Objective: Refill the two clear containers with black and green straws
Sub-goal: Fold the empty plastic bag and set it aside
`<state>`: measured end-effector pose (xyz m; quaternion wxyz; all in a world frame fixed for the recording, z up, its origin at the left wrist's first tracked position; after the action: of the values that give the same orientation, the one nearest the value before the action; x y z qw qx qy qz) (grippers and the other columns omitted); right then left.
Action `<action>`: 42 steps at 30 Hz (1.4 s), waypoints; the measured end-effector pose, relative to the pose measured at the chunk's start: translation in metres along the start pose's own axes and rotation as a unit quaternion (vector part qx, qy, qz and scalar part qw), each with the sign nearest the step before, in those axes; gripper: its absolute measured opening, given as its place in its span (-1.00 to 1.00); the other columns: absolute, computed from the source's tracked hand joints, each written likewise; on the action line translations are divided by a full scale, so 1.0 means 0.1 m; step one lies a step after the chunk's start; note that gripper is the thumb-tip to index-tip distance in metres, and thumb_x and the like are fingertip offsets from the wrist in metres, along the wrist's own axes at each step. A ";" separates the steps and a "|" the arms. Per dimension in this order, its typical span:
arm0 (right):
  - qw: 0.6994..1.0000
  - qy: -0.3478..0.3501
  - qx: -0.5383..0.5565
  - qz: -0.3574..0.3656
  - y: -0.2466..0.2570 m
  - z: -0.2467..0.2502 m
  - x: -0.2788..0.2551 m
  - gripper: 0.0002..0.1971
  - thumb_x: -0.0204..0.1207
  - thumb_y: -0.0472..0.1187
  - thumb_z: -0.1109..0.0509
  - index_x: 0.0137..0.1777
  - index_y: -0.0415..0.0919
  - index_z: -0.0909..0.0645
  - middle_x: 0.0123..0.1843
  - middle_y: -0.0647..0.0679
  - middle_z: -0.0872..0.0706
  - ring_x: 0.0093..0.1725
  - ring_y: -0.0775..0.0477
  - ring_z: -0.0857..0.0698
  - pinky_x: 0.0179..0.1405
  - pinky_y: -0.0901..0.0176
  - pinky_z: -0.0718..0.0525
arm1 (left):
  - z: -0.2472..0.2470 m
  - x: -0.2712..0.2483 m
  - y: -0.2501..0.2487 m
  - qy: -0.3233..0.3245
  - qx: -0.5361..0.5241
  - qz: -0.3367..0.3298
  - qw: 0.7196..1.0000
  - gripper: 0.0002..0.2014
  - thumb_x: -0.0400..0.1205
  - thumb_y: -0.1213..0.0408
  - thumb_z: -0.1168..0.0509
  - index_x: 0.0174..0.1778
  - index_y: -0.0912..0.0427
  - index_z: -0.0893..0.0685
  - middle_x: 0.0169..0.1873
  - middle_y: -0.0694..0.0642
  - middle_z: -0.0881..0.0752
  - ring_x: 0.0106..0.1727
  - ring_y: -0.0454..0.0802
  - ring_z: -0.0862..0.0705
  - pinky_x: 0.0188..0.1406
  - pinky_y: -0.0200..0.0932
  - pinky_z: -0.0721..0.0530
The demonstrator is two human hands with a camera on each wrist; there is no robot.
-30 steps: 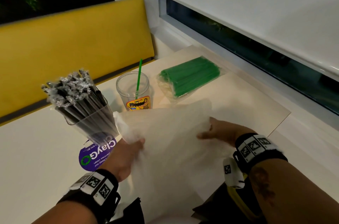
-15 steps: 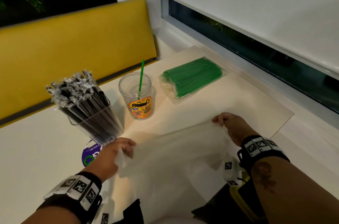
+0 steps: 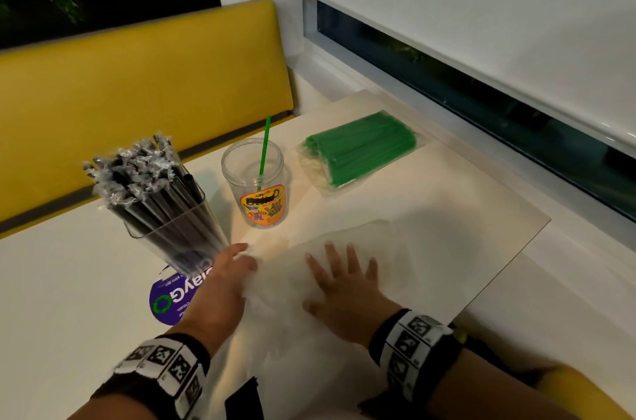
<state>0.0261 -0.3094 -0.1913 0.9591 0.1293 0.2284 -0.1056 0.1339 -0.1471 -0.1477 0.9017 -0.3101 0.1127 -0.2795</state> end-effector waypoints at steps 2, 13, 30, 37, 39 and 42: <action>1.000 -0.009 -0.015 -0.022 -0.10 -0.16 0.06 -0.18 0.57 0.39 0.03 0.70 0.17 0.32 0.75 -0.09 0.39 0.68 -0.39 0.39 0.53 -0.51 0.34 | 0.03 -0.04 0.24 0.022 -0.143 0.171 0.975 -0.75 0.61 0.42 -0.34 0.13 0.09 -0.50 0.13 0.22 -0.66 -0.06 0.10 -0.68 -0.12 -0.16 -0.69; 0.980 0.162 0.087 0.075 0.13 -0.01 -0.19 -0.47 0.78 -0.08 -0.12 0.70 -0.17 -0.16 0.67 -0.13 -0.26 0.68 -0.13 -0.16 0.58 0.10 -0.01 | -0.40 0.28 -1.00 0.217 -0.357 0.119 0.901 -0.76 0.69 0.28 -0.21 -0.09 0.17 -0.80 -0.12 0.13 -0.84 -0.10 0.03 -0.76 0.11 -0.07 -0.65; 0.990 -0.122 0.067 0.023 -0.13 0.92 -0.33 -0.39 0.57 -0.14 -0.25 0.62 -0.14 -0.25 0.60 -0.18 -0.35 0.57 -0.23 -0.34 0.49 -0.19 -0.42 | -1.46 0.20 -0.76 0.284 0.249 -0.142 0.915 0.40 0.09 -0.60 -0.21 0.64 -0.07 0.47 0.66 0.03 0.37 0.68 0.14 0.36 0.65 0.34 0.19; 0.997 0.078 0.010 -0.008 -0.23 0.01 -0.09 -0.05 0.64 0.02 -0.29 0.71 -0.06 0.40 0.73 -0.01 0.43 0.74 -0.17 0.26 0.62 -0.40 -0.04 | -1.38 0.23 -0.75 0.348 0.206 -0.146 0.903 0.58 -0.14 -0.68 -0.16 0.67 0.10 0.38 0.68 0.11 0.34 0.69 0.08 0.38 0.66 0.15 0.29; 0.996 0.087 -0.011 -0.026 -0.40 0.05 -0.02 -0.12 0.67 -0.02 -0.25 0.73 -0.03 0.34 0.75 -0.01 0.37 0.74 -0.14 0.24 0.64 -0.34 -0.02 | -1.32 0.30 -0.74 0.320 0.137 -0.160 0.924 0.49 -0.04 -0.71 -0.06 0.72 0.17 0.13 0.72 0.10 0.17 0.73 0.02 0.24 0.64 -0.10 0.27; 0.992 0.068 -0.053 -0.093 -0.92 0.26 0.10 -0.31 0.75 -0.02 -0.09 0.75 -0.02 0.19 0.78 -0.03 0.25 0.75 -0.18 0.15 0.64 -0.39 -0.02 | -1.13 0.42 -0.77 0.230 0.057 -0.186 0.954 0.20 0.22 -0.69 0.08 0.64 0.11 -0.32 0.67 0.05 -0.23 0.71 -0.04 -0.14 0.56 -0.37 0.16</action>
<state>0.0213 -0.4056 -0.1923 0.9329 0.0633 0.3094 -0.1732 0.0918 -0.2773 -0.1891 0.7997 -0.2014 0.2410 -0.5117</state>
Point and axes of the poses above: each hand's wrist, its own x-axis towards the middle knuckle, its own z-axis out of the back of the hand, y = z × x, the point moved 9 cm from there along x, towards the middle knuckle
